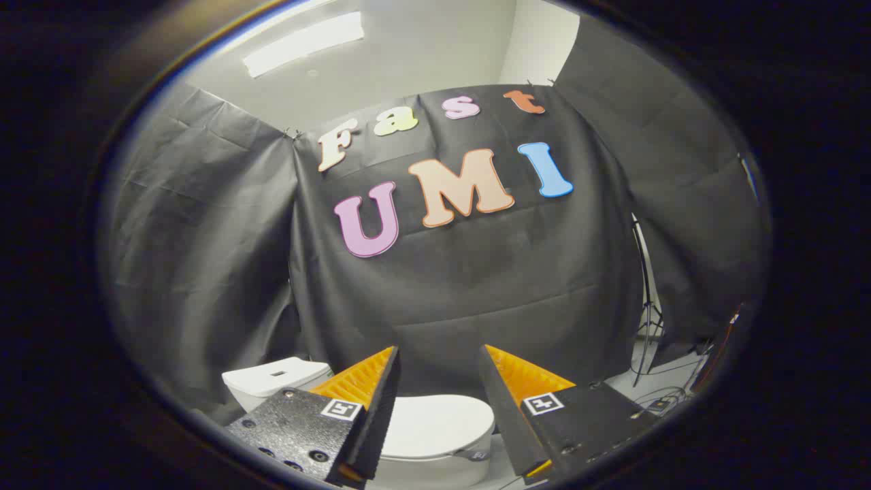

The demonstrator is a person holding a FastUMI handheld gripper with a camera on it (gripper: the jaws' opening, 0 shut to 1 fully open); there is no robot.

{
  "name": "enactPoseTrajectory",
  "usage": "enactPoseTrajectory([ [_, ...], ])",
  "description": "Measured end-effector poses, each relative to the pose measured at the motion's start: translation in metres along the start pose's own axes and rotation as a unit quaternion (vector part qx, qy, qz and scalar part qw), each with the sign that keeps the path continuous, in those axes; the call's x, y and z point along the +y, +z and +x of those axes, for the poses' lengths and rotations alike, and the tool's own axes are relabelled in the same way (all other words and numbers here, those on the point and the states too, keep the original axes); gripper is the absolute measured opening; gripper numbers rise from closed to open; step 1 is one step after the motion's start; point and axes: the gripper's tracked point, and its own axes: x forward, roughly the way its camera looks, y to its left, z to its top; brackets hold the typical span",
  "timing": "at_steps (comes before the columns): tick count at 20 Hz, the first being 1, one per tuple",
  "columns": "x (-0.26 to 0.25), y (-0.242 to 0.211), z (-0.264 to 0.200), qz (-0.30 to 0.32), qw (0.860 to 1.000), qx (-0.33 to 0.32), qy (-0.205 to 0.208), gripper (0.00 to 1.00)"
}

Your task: Open the toilet lid.

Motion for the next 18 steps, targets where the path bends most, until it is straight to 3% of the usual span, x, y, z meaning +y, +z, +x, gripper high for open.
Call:
enactPoseTrajectory([
  [18, -0.0005, -0.0061, 0.0051, -0.008, 1.0, 0.029, -0.008, 0.71],
])
